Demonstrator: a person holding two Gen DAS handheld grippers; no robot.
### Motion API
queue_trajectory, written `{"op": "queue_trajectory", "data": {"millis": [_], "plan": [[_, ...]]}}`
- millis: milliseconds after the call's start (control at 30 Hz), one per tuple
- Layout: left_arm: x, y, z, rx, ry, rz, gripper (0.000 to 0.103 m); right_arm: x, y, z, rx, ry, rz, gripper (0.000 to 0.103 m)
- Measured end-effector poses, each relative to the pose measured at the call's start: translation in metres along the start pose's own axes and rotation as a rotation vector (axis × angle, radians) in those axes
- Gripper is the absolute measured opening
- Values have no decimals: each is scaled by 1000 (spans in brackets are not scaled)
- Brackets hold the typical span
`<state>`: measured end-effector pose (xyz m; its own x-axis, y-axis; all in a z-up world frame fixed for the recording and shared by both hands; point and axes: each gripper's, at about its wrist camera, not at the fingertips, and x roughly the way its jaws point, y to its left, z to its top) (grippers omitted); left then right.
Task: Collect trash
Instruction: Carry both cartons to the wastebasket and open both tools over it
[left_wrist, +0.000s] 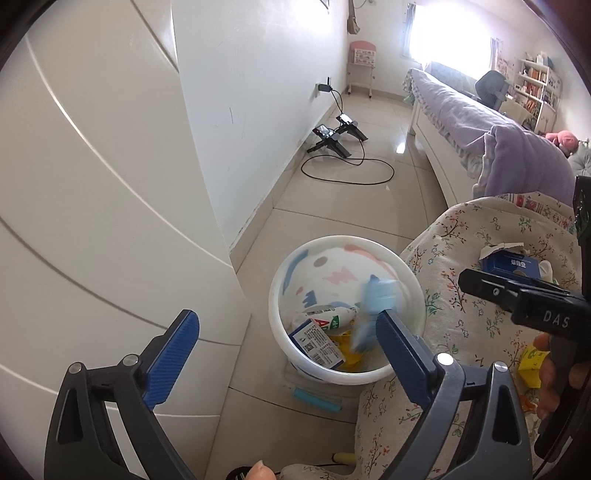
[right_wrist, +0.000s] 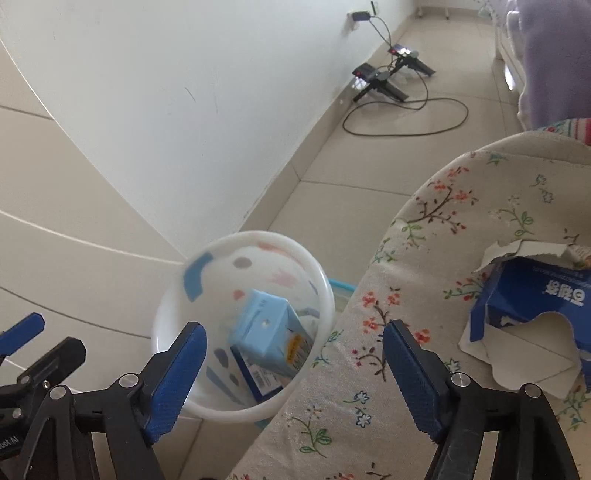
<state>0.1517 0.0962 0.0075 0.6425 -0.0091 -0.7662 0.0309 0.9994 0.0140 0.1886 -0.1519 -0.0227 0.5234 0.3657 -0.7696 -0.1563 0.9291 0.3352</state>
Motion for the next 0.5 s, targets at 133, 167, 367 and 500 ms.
{"op": "queue_trajectory", "data": {"millis": [133,167,367,500], "plan": [[-5,-1,-1,-9,-1,-9,99,-13,-3,1,-10,-19,-24,83],[-5,-2,-1,-10,0,-14,99,-17,-4,1,-13,-21,-33,83],[-13,-5,-2,-16,-4,-34,99,-39,-11,-3,-17,-35,-70,83],[-23,-9,-3,-21,-17,-51,99,-57,-16,-7,-22,-46,-92,83]]}}
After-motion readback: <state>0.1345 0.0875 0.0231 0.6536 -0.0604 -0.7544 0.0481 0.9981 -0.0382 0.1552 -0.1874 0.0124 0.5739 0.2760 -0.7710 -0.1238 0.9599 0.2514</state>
